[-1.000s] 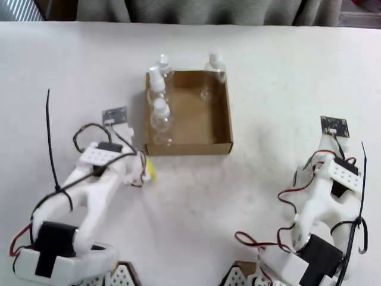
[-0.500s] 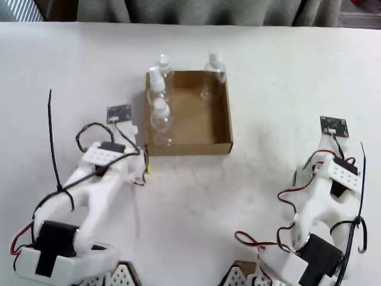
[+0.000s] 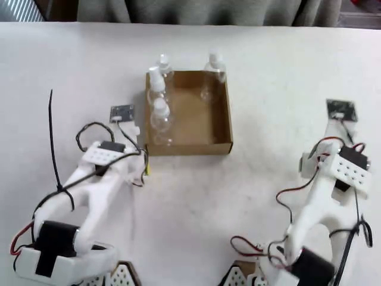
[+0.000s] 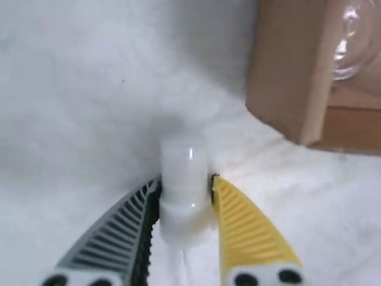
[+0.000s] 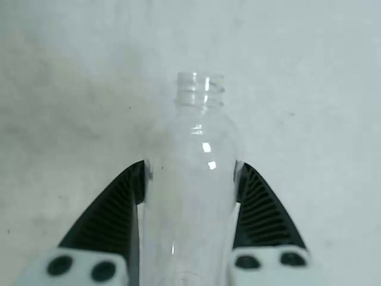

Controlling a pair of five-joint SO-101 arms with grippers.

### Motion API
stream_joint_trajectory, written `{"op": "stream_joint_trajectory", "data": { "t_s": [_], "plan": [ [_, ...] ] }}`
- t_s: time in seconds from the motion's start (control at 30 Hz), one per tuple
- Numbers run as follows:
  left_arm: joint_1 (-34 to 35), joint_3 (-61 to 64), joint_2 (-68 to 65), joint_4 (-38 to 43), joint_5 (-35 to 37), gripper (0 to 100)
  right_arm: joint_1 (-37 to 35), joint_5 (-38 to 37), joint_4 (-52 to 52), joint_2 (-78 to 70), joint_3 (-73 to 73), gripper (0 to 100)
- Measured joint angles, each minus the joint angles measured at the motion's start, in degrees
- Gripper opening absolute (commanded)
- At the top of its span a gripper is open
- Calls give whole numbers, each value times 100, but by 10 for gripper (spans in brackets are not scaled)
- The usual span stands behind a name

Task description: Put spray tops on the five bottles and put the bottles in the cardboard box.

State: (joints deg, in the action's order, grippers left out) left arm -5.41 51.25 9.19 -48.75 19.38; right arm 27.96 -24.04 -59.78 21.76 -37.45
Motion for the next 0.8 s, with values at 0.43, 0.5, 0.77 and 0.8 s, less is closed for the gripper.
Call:
{"op": "stream_joint_trajectory", "data": {
  "t_s": [0.43,0.5,0.77,0.8],
  "plan": [
    [0,624,888,202,-105,20,-888,0,431,1934,-308,16],
    [0,624,897,229,-105,20,-1029,0,976,2101,-695,16],
    [0,624,897,229,-105,20,-1495,246,4281,2875,-2822,16],
    [0,624,897,229,-105,20,-1521,440,4730,2980,-2971,16]
  ]
}}
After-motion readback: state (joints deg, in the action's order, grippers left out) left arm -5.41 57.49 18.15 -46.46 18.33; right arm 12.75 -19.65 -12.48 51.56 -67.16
